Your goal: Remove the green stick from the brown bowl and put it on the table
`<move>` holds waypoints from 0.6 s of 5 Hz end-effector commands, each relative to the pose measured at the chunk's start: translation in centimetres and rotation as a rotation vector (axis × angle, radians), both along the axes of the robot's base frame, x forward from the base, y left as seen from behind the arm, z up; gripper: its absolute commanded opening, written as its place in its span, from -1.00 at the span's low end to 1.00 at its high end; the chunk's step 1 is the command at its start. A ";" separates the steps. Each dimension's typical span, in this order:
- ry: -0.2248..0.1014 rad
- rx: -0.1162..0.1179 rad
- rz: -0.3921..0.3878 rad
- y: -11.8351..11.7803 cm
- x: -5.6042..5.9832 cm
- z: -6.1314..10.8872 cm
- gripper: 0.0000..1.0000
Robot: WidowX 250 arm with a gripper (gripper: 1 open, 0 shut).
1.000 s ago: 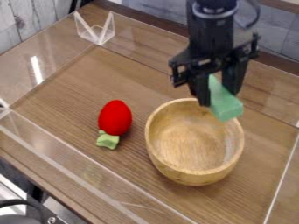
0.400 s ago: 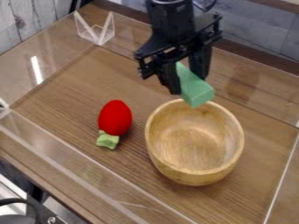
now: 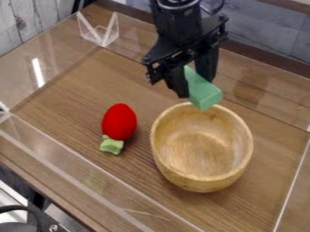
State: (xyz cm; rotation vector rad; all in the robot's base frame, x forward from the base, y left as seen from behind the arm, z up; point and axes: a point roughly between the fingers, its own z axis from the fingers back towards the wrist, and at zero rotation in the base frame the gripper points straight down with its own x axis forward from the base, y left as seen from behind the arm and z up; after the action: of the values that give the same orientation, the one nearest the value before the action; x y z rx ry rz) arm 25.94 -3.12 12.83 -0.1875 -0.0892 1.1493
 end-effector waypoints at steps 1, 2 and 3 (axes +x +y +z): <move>-0.026 0.009 0.068 0.5 0.3 -0.4 -1.00; -0.023 0.015 0.127 0.9 0.3 -1.4 -1.00; -0.018 0.020 0.216 -0.5 0.4 -1.0 -1.00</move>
State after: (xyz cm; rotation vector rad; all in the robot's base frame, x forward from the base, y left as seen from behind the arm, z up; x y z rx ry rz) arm 25.42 -3.70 10.55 -0.1393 -0.1016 1.3557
